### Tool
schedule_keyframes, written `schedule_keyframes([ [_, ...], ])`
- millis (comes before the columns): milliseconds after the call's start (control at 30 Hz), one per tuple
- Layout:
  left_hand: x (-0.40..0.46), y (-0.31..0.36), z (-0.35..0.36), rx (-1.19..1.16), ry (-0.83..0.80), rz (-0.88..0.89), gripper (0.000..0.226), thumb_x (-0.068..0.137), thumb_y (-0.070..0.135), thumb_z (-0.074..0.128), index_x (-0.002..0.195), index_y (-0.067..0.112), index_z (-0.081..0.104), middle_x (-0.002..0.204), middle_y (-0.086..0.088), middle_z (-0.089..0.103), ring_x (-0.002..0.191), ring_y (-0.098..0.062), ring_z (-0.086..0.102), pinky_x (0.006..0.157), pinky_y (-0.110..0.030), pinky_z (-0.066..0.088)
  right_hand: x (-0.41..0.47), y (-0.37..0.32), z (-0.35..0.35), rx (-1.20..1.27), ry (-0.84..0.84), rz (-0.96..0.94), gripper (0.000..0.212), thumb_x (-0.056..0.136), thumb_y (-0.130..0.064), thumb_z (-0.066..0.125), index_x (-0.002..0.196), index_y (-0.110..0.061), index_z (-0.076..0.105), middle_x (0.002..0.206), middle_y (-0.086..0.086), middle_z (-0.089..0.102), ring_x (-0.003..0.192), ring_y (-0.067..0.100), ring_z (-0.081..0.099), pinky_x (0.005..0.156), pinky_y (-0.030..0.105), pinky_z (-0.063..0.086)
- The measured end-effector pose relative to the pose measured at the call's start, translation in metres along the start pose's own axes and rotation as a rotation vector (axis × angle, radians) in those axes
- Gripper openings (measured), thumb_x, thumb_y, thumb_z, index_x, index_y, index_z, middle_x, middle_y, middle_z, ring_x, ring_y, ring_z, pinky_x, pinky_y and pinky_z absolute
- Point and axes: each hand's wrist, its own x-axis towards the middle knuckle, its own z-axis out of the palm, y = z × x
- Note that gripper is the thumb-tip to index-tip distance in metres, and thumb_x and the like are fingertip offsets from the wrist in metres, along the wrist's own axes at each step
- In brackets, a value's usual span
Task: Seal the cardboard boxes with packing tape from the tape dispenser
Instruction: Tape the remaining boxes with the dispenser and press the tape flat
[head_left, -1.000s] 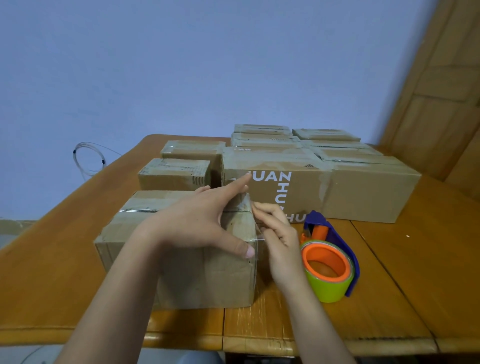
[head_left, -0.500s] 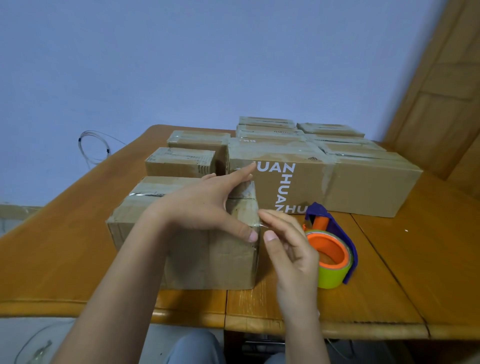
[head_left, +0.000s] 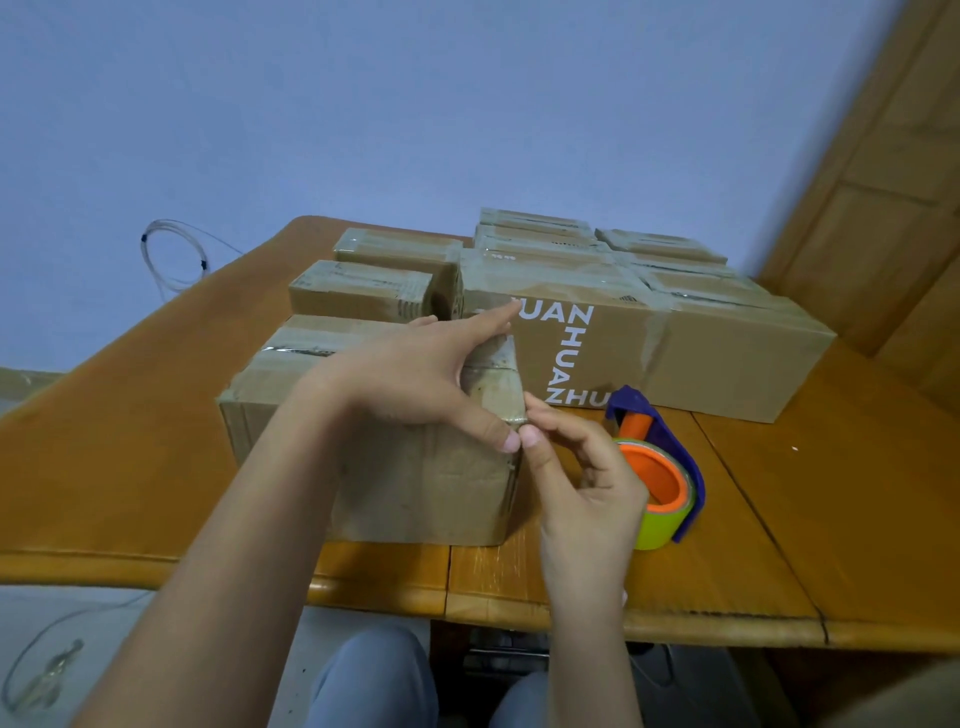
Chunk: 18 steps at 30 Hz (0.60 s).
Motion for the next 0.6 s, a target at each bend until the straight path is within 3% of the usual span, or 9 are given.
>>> schedule_keyframes([
  [133, -0.002, 0.003, 0.0, 0.023, 0.007, 0.036, 0.117, 0.065, 0.057, 0.076, 0.152, 0.038, 0.0, 0.156, 0.019, 0.022, 0.141, -0.005, 0.019, 0.118, -0.03, 0.011, 0.001, 0.001, 0.005, 0.04, 0.059, 0.014, 0.025, 0.081, 0.005, 0.067, 0.082, -0.019, 0.07, 0.094, -0.006, 0.073, 0.094, 0.007, 0.067, 0.081, 0.017, 0.05],
  [333, -0.002, 0.003, -0.001, 0.054, 0.004, 0.06, 0.114, 0.068, 0.055, 0.074, 0.153, 0.035, 0.001, 0.158, 0.016, 0.017, 0.141, -0.003, 0.016, 0.118, -0.03, 0.007, -0.003, 0.005, 0.011, -0.02, 0.113, -0.05, 0.027, 0.08, -0.01, 0.065, 0.079, -0.036, 0.069, 0.08, -0.007, 0.066, 0.08, 0.011, 0.061, 0.073, 0.02, 0.048],
  [500, 0.0, 0.001, 0.001, 0.076, -0.001, 0.08, 0.113, 0.069, 0.058, 0.072, 0.153, 0.033, 0.001, 0.157, 0.016, 0.018, 0.136, 0.005, 0.017, 0.12, -0.035, 0.002, 0.011, 0.006, -0.001, -0.08, -0.051, -0.068, 0.028, 0.081, -0.006, 0.062, 0.075, -0.034, 0.064, 0.077, -0.017, 0.063, 0.077, 0.0, 0.056, 0.072, 0.014, 0.043],
  [600, 0.001, -0.001, 0.001, 0.088, 0.001, 0.089, 0.116, 0.067, 0.064, 0.073, 0.154, 0.032, 0.002, 0.158, 0.016, 0.018, 0.143, 0.001, 0.015, 0.12, -0.039, -0.001, 0.014, 0.005, -0.008, -0.042, -0.176, -0.054, 0.024, 0.083, -0.006, 0.06, 0.079, -0.03, 0.063, 0.077, -0.016, 0.06, 0.076, 0.001, 0.054, 0.071, 0.014, 0.043],
])
